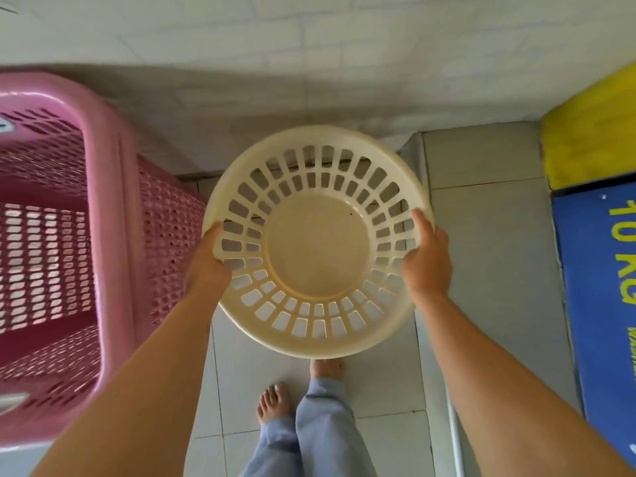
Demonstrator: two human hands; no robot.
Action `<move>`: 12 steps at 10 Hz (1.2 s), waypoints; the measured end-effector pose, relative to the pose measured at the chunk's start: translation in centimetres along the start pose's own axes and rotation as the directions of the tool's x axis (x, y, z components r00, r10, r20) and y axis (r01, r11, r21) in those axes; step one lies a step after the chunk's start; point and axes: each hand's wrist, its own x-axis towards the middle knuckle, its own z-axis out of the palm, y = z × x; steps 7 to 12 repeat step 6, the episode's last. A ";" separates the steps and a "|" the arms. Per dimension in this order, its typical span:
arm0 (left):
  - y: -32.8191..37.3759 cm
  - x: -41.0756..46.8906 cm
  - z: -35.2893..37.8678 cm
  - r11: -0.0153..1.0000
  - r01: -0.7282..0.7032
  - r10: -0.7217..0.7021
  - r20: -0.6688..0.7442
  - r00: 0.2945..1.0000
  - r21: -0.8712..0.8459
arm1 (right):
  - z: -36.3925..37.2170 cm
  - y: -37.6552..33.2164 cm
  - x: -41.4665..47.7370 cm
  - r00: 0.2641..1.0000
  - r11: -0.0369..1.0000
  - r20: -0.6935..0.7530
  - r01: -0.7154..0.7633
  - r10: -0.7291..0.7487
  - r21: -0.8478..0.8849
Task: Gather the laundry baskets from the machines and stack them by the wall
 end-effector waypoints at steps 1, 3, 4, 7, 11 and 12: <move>0.0 2.1 1.2 0.994 -0.020 0.026 -0.058 0.998 0.106 | 1.7 0.3 1.6 1.000 1.000 -0.005 0.009 -0.009 0.007; 0.2 3.5 1.9 0.987 -0.091 0.094 -0.019 0.995 0.133 | 2.7 0.2 3.0 0.996 0.992 0.056 0.073 -0.068 -0.098; 0.8 2.0 1.8 0.964 -0.128 0.128 0.018 0.992 0.231 | 1.9 0.4 2.2 0.991 0.960 0.099 0.116 -0.094 -0.256; 3.6 -3.4 -0.8 0.788 -0.296 0.309 0.068 0.948 0.540 | -2.2 -2.5 -2.5 0.942 0.837 0.137 0.334 -0.306 -0.434; 3.6 -3.4 -0.8 0.788 -0.296 0.309 0.068 0.948 0.540 | -2.2 -2.5 -2.5 0.942 0.837 0.137 0.334 -0.306 -0.434; 3.6 -3.4 -0.8 0.788 -0.296 0.309 0.068 0.948 0.540 | -2.2 -2.5 -2.5 0.942 0.837 0.137 0.334 -0.306 -0.434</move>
